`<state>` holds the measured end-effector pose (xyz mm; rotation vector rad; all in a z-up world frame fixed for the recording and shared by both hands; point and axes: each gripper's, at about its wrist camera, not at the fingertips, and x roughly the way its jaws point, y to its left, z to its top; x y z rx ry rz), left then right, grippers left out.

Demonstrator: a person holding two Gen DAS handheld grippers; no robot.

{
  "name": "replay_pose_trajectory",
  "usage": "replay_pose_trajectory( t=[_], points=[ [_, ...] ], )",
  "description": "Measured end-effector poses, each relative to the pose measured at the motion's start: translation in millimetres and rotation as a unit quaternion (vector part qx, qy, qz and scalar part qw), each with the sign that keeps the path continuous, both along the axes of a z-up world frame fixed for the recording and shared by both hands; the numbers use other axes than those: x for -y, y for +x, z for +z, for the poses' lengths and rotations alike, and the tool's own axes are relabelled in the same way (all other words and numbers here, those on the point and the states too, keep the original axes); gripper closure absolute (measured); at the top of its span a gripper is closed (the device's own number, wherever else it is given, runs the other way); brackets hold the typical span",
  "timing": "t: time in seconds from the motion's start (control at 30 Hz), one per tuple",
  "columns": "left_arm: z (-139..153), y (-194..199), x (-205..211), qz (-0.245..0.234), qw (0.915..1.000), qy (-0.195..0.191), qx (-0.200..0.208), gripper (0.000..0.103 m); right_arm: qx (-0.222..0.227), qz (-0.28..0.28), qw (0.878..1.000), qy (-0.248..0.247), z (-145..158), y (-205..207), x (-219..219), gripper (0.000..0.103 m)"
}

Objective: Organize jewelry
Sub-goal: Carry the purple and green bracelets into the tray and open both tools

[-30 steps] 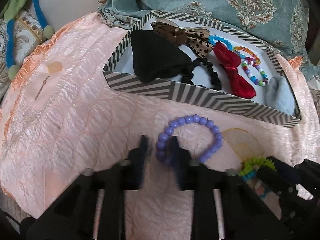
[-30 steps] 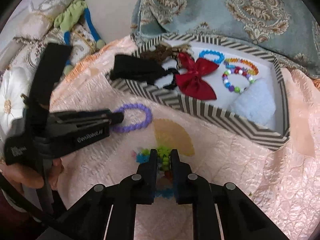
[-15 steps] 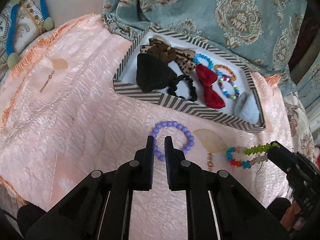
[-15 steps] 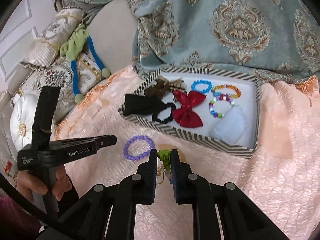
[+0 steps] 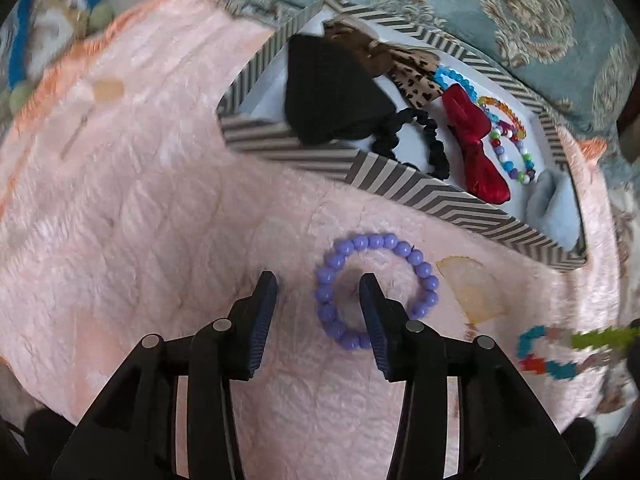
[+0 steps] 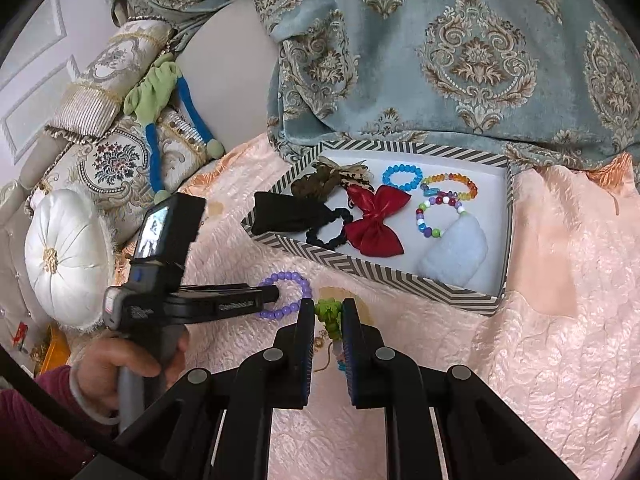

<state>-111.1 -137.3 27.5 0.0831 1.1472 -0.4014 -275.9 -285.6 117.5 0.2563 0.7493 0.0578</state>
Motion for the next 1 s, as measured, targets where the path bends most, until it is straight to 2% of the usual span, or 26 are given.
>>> replay_pose_trajectory(
  t=[0.03,0.1,0.27,0.57,0.8,1.0],
  points=[
    [1,-1,4,-0.010,0.9998,0.015,0.006,0.082,0.002,0.000,1.000,0.002,0,0,1,0.091],
    [3,-2,6,-0.020,0.9997,0.010,0.002,0.094,0.005,-0.001,1.000,0.004,2,0,3,0.091],
    [14,-7,-4,-0.017,0.9994,-0.026,-0.015,0.095,0.011,-0.003,1.000,0.005,7,-3,5,0.091],
    [60,-23,-15,-0.020,0.9970,-0.074,0.010,0.095,0.027,-0.009,1.000,0.004,24,-11,8,0.091],
    [100,-28,-11,-0.034,0.9939,-0.096,0.043,0.095,0.036,-0.012,0.999,-0.010,42,-10,7,0.091],
    [122,-27,-2,-0.044,0.9920,-0.098,0.068,0.095,0.043,-0.012,0.999,-0.021,54,-7,8,0.091]
  ],
)
